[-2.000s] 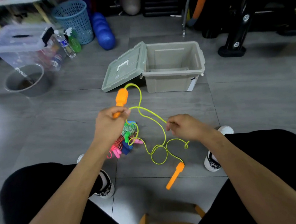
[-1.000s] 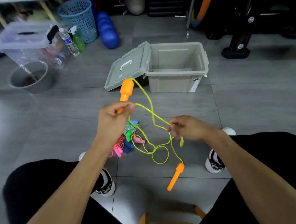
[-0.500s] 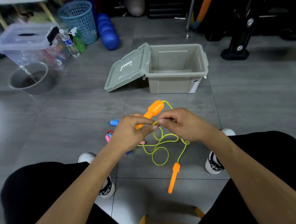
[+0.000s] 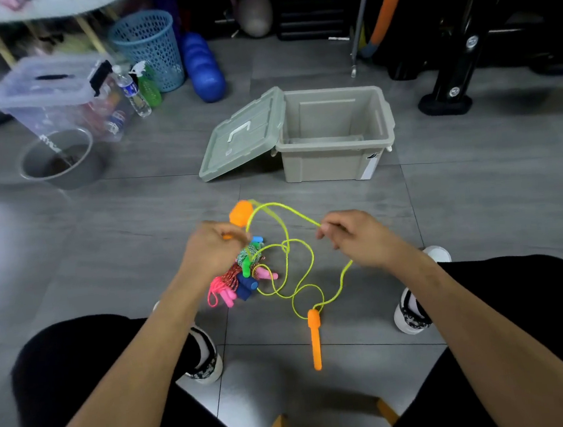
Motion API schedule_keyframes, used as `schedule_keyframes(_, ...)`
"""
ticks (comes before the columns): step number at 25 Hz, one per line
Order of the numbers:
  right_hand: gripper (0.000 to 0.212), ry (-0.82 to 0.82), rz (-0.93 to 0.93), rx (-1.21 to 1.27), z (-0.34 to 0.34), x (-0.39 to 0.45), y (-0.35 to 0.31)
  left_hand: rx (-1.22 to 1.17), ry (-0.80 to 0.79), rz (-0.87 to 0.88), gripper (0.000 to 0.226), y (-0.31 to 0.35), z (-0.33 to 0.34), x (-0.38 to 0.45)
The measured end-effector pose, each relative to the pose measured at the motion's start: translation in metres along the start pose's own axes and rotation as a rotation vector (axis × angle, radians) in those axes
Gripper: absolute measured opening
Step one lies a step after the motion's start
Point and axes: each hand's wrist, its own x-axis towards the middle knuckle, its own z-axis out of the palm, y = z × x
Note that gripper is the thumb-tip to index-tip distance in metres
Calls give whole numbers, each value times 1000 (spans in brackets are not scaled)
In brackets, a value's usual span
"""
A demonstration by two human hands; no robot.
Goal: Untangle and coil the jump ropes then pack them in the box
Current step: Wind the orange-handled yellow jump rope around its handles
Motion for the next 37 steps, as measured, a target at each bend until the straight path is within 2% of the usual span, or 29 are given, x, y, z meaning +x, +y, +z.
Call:
schedule_keyframes(2, 23, 64, -102, 65, -7, -3, -14, 173, -129, -4, 8, -3, 15, -4)
schedule_keyframes(3, 22, 48, -140, 82, -10, -5, -19, 128, -143, 38, 4, 0, 21, -9)
schedule_keyframes(5, 22, -23, -186, 50, -11, -10, -26, -51, -159, 202, 17, 6, 28, -15)
schedule_keyframes(7, 22, -77, -211, 22, -8, -13, -29, -168, -192, 332, 12, 16, 31, -25)
schedule_keyframes(8, 23, -87, -211, 17, -8, -13, -29, -185, -162, 357, 8, 20, 31, -30)
schedule_keyframes(11, 23, -114, -164, 15, -13, -13, -27, -177, 55, 347, 4, 30, 25, -33)
schedule_keyframes(12, 24, -125, -158, 10, -14, -13, -26, -184, 66, 360, 6, 30, 22, -31)
schedule_keyframes(14, 23, -137, -164, 30, -14, -16, -25, -161, -58, 409, 14, 28, 18, -28)
schedule_keyframes(16, 23, -142, -172, 100, -13, -18, -26, -130, -189, 444, 12, 25, 22, -29)
schedule_keyframes(17, 23, -138, -169, 137, -13, -18, -26, -130, -198, 450, 9, 26, 25, -30)
schedule_keyframes(20, 25, -132, -84, 230, -10, -13, -22, -260, 3, 380, 6, 28, 24, -26)
schedule_keyframes(22, 28, -188, 9, 224, -6, -9, -12, -429, 147, 284, 7, 27, 12, -20)
schedule_keyframes(24, 26, -234, 128, 27, -2, -5, 2, -543, 217, 203, 9, 23, 2, -15)
schedule_keyframes(25, 23, -221, 173, -90, -1, -3, 7, -525, 224, 171, 11, 19, 0, -12)
schedule_keyframes(27, 21, -86, 164, -139, 2, 0, 9, -298, 152, 103, 15, 8, 1, -6)
schedule_keyframes(30, 19, 122, -19, 124, -4, -2, -9, 105, -119, 15, 17, -6, 12, -2)
schedule_keyframes(32, 17, 106, -106, 143, -9, -6, -21, 86, -135, 17, 10, 0, 17, -10)
schedule_keyframes(34, 16, 33, -162, 44, -7, -8, -26, -5, -70, 189, 27, 10, 22, -17)
schedule_keyframes(37, 17, 4, -224, 34, -2, -8, -27, -169, -168, 346, 17, 22, 27, -28)
